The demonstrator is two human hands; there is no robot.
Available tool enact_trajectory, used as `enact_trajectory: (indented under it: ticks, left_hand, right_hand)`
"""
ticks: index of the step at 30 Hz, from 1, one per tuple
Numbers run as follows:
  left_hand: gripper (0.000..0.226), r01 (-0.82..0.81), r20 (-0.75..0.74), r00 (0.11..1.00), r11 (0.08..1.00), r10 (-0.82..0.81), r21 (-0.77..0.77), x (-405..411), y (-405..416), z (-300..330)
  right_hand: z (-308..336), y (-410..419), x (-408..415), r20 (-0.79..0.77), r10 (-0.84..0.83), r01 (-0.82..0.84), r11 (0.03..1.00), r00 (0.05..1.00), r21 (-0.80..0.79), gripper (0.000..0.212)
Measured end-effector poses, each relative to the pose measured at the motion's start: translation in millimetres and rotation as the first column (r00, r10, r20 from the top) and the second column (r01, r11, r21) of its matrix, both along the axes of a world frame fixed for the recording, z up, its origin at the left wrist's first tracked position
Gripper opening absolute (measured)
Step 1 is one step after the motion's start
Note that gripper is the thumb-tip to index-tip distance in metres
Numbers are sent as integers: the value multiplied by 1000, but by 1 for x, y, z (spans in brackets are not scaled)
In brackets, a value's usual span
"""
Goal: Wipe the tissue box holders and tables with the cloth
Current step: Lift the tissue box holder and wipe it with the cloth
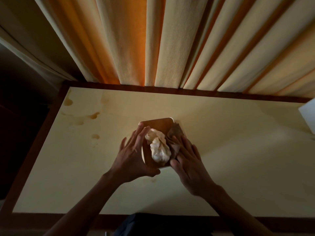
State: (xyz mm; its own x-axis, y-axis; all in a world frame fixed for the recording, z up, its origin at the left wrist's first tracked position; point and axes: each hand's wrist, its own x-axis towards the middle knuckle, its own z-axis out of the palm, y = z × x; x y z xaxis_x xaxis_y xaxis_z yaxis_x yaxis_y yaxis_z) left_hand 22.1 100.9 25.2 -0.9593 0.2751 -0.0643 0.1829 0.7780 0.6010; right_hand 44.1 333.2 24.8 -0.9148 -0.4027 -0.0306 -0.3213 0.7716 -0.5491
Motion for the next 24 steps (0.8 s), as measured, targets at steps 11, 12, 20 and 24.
enact_trajectory:
  ticks: [11, 12, 20, 24]
  left_hand:
    - [141, 8, 1, 1000, 997, -8, -75, 0, 3, 7]
    - [143, 7, 3, 1000, 997, -7, -72, 0, 3, 7]
    - [142, -7, 16, 1000, 1000, 7, -26, 1, 1, 8]
    - [144, -7, 27, 1000, 999, 9, -48, 2, 3, 8]
  right_hand:
    - [-2, -9, -12, -40, -14, 12, 999, 999, -44, 60]
    - [-3, -6, -3, -29, -11, 10, 1000, 1000, -27, 63]
    - [2, -17, -35, 23, -52, 54, 994, 998, -96, 69]
    - [-2, -24, -55, 66, -109, 116, 987, 992, -113, 83]
